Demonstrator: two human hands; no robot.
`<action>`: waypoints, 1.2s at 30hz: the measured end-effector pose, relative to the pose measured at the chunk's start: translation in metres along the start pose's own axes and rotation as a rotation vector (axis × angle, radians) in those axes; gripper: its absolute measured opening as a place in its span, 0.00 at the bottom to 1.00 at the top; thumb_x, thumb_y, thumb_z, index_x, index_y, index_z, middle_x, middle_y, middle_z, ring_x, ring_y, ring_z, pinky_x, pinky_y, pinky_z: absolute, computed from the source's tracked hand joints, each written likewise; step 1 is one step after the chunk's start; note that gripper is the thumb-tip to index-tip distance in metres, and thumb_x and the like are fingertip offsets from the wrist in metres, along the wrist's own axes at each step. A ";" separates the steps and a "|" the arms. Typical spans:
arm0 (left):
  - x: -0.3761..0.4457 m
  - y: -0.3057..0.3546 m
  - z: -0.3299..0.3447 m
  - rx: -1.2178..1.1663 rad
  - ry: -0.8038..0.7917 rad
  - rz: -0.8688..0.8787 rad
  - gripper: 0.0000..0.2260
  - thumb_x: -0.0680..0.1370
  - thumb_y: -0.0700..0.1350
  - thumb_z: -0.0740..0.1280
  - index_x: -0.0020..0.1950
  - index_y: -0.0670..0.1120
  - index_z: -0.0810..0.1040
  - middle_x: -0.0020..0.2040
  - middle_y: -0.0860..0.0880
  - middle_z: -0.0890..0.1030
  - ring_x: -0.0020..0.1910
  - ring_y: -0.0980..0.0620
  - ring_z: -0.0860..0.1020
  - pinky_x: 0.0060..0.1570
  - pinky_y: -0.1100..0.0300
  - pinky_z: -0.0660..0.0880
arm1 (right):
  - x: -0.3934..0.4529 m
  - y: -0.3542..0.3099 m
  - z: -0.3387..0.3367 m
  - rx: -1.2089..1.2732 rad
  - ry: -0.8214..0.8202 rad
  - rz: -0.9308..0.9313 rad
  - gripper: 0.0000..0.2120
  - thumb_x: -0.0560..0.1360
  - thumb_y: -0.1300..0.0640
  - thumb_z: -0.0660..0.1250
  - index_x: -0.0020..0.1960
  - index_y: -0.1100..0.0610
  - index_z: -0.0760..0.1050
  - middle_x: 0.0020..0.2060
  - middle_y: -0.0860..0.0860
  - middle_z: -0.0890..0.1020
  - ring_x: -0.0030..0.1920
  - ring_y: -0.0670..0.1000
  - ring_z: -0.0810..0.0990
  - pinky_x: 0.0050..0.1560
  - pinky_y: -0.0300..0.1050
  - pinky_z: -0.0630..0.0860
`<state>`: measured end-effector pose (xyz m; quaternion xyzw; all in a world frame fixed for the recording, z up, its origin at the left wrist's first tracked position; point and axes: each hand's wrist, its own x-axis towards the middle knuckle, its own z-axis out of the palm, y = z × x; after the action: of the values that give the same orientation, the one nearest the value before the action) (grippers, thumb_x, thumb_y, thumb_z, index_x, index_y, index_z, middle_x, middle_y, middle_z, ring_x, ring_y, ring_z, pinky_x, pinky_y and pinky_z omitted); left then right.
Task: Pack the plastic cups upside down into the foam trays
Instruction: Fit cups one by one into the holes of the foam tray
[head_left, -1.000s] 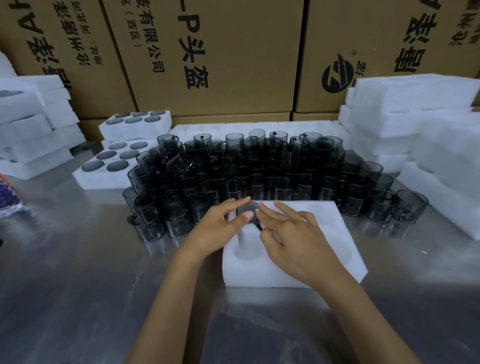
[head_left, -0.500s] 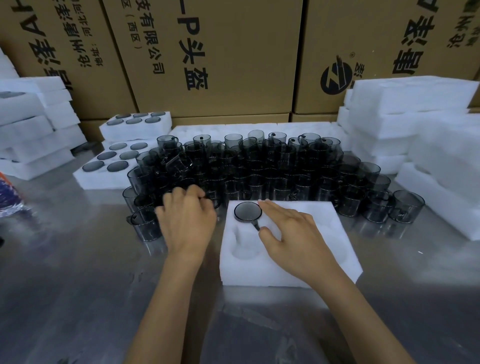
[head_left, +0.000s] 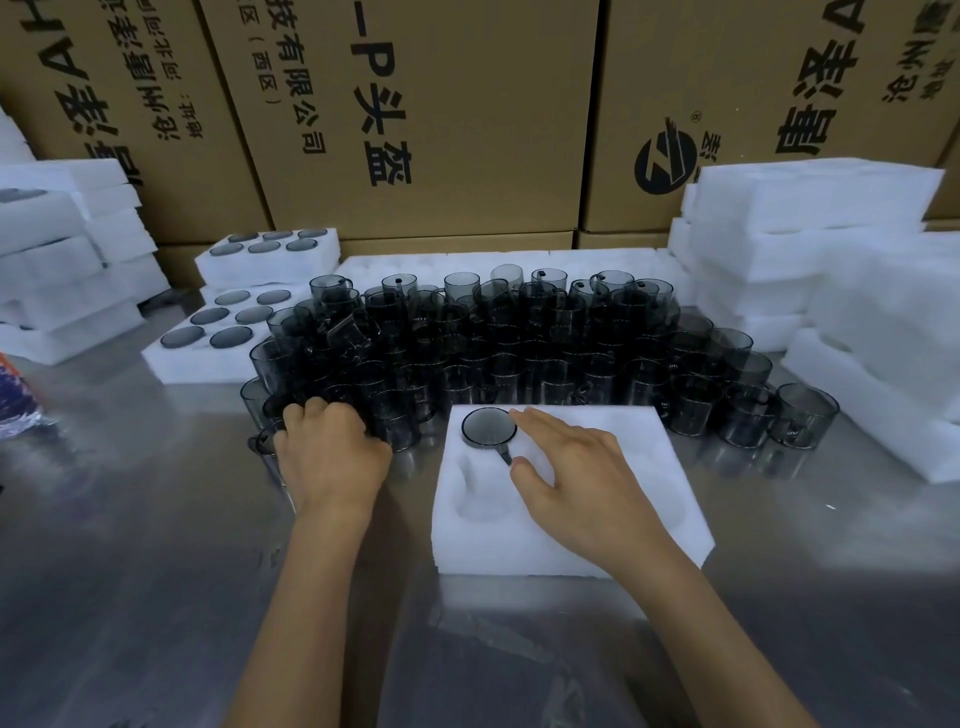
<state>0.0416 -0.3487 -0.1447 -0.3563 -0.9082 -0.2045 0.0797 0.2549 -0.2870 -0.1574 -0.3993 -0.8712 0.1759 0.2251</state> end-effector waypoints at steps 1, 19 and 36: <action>-0.001 0.001 -0.001 -0.017 0.026 0.001 0.06 0.72 0.38 0.67 0.46 0.40 0.84 0.51 0.40 0.78 0.55 0.38 0.70 0.54 0.47 0.66 | 0.000 0.000 0.000 -0.001 0.001 -0.003 0.25 0.81 0.49 0.57 0.78 0.46 0.63 0.77 0.44 0.66 0.72 0.47 0.66 0.72 0.37 0.50; -0.026 0.053 -0.002 -0.938 -0.121 0.643 0.06 0.78 0.36 0.69 0.48 0.47 0.78 0.66 0.56 0.75 0.66 0.56 0.72 0.64 0.54 0.71 | 0.010 0.006 -0.014 0.883 0.342 0.217 0.15 0.80 0.54 0.68 0.65 0.44 0.76 0.54 0.40 0.83 0.52 0.37 0.81 0.50 0.28 0.73; -0.033 0.058 0.016 -0.909 -0.119 0.628 0.20 0.77 0.41 0.72 0.62 0.61 0.72 0.60 0.62 0.77 0.54 0.67 0.78 0.48 0.70 0.76 | 0.009 0.015 -0.010 0.771 0.223 0.224 0.05 0.80 0.61 0.67 0.46 0.56 0.76 0.35 0.42 0.77 0.33 0.40 0.71 0.35 0.31 0.66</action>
<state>0.1053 -0.3237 -0.1502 -0.6194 -0.5818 -0.5216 -0.0761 0.2644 -0.2700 -0.1538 -0.3946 -0.6629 0.4685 0.4306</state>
